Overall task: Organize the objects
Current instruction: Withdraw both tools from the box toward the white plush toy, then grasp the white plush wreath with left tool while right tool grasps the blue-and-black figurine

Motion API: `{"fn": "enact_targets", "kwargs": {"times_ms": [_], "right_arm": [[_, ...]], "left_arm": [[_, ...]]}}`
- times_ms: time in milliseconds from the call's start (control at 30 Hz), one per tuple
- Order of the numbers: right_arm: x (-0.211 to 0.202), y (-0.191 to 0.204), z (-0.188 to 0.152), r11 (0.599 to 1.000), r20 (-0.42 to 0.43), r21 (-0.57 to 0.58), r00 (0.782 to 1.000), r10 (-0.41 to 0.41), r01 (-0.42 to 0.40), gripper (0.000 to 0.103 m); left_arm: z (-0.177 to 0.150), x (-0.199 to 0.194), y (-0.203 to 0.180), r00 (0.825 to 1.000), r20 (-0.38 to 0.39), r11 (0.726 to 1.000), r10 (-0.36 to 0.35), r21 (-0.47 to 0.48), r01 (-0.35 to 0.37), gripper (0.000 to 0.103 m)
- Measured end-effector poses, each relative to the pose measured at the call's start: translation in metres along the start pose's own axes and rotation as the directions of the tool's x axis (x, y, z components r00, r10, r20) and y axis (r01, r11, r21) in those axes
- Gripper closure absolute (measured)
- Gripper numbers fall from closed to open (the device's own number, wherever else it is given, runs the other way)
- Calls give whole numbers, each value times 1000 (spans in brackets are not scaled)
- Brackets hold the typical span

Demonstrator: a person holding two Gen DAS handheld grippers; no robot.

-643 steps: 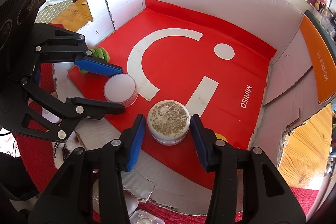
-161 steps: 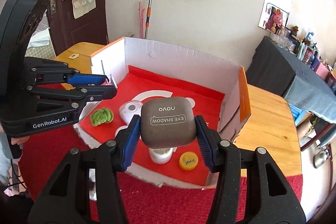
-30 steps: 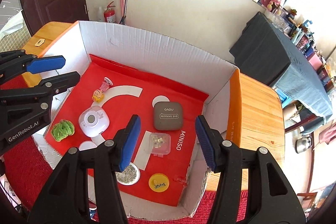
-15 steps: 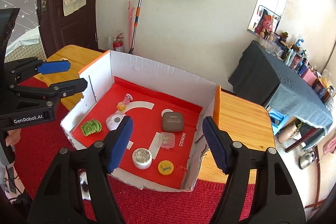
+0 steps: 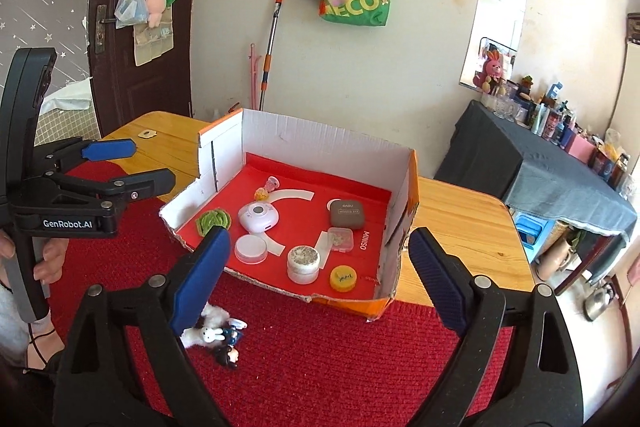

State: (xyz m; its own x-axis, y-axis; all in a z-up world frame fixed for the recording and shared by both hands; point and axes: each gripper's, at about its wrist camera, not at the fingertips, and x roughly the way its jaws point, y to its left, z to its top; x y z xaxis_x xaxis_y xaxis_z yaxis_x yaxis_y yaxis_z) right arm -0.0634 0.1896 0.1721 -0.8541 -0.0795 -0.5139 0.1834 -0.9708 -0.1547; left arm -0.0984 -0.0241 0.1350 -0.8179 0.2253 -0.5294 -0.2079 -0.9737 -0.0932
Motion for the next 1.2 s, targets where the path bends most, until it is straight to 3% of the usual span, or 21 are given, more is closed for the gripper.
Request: {"fn": "enact_targets", "kwargs": {"times_ms": [233,733,1200], "right_arm": [[-2,3,-32,999,-13,42,999,-29,30,7],[33,12,-92,986,-140,162,988,63,-40,6],[49,28,-107,985,-209,139,969,133,-105,6]], "left_arm": [[-32,-1,0,999,-44,1000,-16,-25,15,7],[-88,27,-10,978,-204,999,-28,-51,18,0],[-92,34,-5,970,-240,998,-28,-63,13,0]]}}
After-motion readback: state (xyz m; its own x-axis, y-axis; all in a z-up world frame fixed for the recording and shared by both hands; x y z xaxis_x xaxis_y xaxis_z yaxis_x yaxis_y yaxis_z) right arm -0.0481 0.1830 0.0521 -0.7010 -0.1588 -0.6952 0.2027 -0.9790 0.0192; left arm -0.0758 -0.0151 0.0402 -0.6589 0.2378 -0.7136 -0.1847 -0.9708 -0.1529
